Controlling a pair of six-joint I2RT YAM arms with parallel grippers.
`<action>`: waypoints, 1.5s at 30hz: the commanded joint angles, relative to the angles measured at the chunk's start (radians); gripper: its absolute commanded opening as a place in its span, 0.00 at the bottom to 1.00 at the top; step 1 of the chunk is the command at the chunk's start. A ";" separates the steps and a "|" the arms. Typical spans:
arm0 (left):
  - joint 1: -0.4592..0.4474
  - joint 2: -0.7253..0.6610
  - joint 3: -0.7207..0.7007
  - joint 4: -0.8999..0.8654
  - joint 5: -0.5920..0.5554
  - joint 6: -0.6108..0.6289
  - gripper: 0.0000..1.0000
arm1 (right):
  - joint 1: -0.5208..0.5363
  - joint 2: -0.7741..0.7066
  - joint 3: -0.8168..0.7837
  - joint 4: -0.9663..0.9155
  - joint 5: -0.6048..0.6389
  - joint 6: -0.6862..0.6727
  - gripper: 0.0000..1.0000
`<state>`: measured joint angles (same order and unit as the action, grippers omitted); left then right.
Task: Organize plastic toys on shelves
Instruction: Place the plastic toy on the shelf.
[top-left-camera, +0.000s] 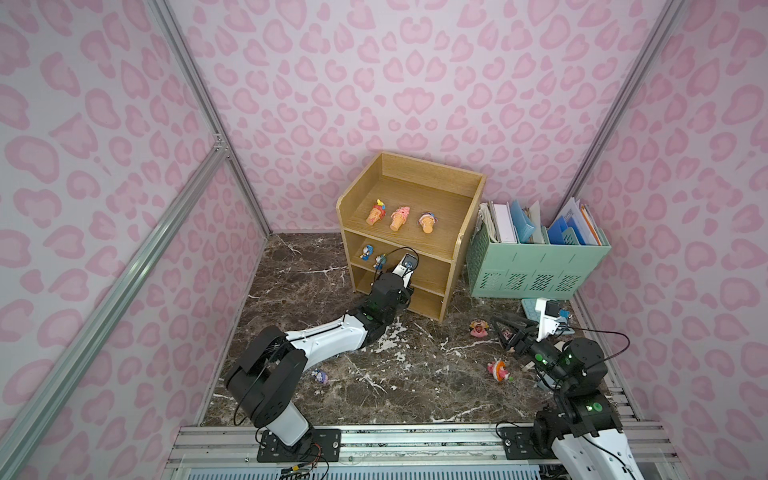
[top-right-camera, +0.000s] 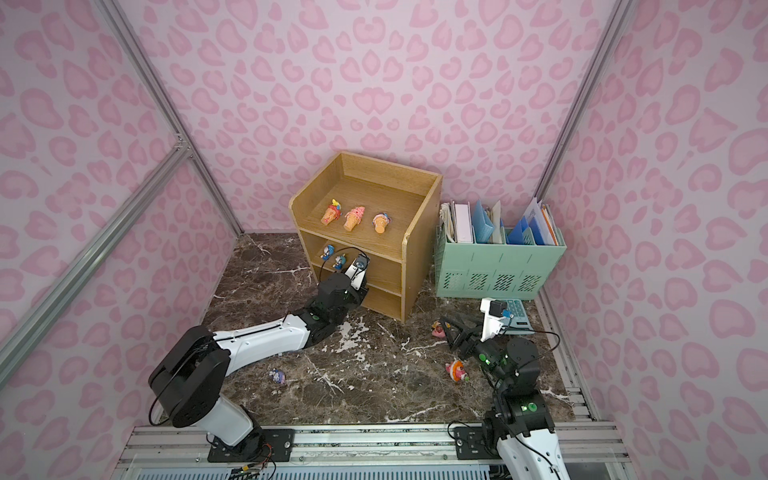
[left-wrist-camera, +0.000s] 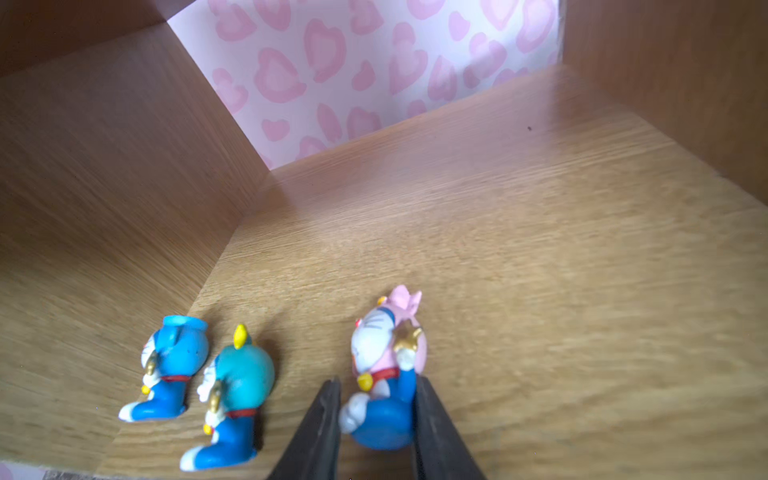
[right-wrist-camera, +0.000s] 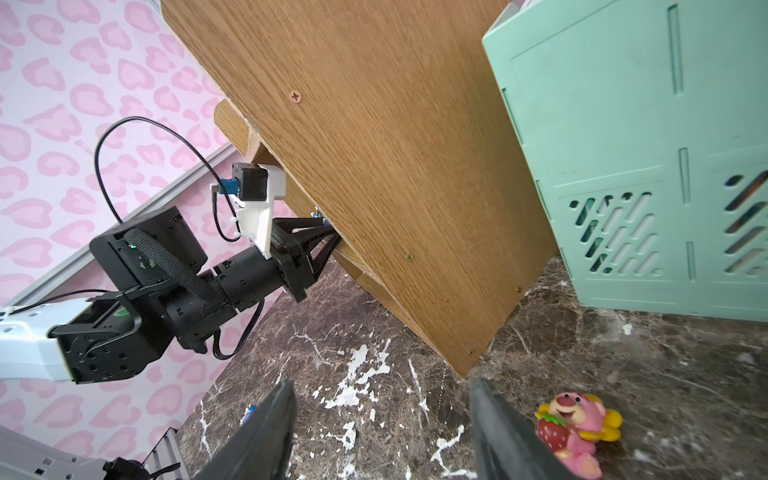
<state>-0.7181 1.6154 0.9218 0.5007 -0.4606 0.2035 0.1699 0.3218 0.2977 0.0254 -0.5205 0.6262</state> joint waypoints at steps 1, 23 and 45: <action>0.005 0.009 0.007 -0.007 -0.002 -0.027 0.36 | -0.003 -0.007 0.000 0.001 -0.006 -0.010 0.68; 0.003 -0.213 -0.063 -0.162 0.252 -0.051 0.68 | -0.013 -0.015 -0.008 0.001 -0.021 -0.001 0.68; 0.539 -0.856 -0.251 -1.112 0.535 -0.884 0.93 | 0.298 -0.071 -0.187 0.276 0.023 -0.036 0.66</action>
<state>-0.1875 0.7818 0.6937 -0.4400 0.1402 -0.5781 0.3595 0.2119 0.1043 0.2554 -0.6132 0.6460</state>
